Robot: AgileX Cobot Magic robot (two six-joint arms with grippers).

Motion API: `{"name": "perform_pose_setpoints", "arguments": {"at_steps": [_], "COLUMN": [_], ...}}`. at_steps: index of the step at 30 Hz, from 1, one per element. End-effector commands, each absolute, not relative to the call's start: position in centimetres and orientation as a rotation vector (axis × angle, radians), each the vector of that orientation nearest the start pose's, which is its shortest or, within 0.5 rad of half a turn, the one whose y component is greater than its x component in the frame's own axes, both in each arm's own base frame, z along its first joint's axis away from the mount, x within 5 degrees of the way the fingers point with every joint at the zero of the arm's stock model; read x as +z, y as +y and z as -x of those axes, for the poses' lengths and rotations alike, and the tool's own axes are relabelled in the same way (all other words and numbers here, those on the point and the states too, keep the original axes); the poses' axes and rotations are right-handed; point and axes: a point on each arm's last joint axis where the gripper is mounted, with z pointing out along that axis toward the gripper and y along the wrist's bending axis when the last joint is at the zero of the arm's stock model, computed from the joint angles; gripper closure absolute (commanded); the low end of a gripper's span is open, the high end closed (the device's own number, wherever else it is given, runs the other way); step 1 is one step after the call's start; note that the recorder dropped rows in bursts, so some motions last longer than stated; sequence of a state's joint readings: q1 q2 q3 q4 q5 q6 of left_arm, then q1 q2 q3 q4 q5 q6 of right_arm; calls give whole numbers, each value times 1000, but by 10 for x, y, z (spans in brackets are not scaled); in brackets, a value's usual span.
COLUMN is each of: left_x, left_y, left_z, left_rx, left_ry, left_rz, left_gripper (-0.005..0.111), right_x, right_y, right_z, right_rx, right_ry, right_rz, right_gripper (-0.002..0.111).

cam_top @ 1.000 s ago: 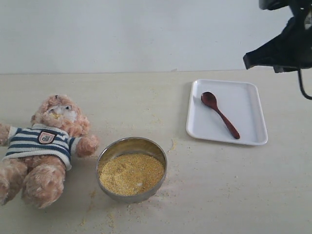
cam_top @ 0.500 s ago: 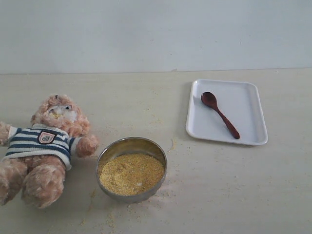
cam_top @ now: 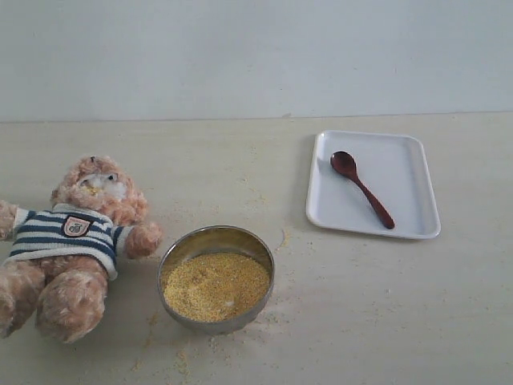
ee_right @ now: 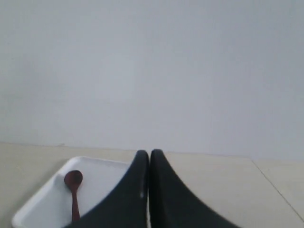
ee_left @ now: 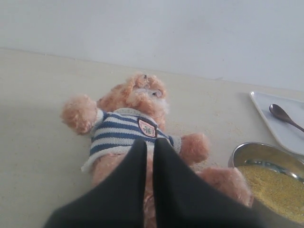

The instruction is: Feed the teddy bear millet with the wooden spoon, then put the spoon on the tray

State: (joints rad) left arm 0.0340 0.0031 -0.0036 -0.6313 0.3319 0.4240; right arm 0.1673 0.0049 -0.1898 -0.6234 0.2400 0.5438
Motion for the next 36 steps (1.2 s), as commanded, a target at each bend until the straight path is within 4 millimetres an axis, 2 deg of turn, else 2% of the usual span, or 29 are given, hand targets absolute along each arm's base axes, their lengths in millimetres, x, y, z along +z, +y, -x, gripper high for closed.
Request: {"name": "perform_pose_setpoints", "arguments": {"at_steps": [1,3,9,13,15,17,23,36], "left_x": [189,189,189,189,189,189,189,189], "left_y": [-16,-16,-16,-16,-16,-16,-16,-16], "left_z": [-54,-54,-54,-54,-54,-54,-54,-54], "left_rx": [-290,-290,-290,-290,-290,-290,-290,-290], "left_ry": [1756,1756,1756,1756,1756,1756,1756,1756], "left_rz": [58,58,58,58,58,58,58,58], "left_gripper": [102,102,102,102,102,102,102,102], "right_x": [220,206,202,196,190,188,182,183], "right_y": [0,1,-2,1,4,4,-5,-6], "right_z": [-54,-57,-57,-56,-55,-55,-53,-54], "right_rx": [89,126,82,58,30,-44,-194,-161], "right_ry": [1529,1560,1603,1677,1740,1759,1828,1817], "right_rz": [-26,-48,-61,9,102,160,118,62], "right_gripper": [108,108,108,108,108,108,108,108]}}
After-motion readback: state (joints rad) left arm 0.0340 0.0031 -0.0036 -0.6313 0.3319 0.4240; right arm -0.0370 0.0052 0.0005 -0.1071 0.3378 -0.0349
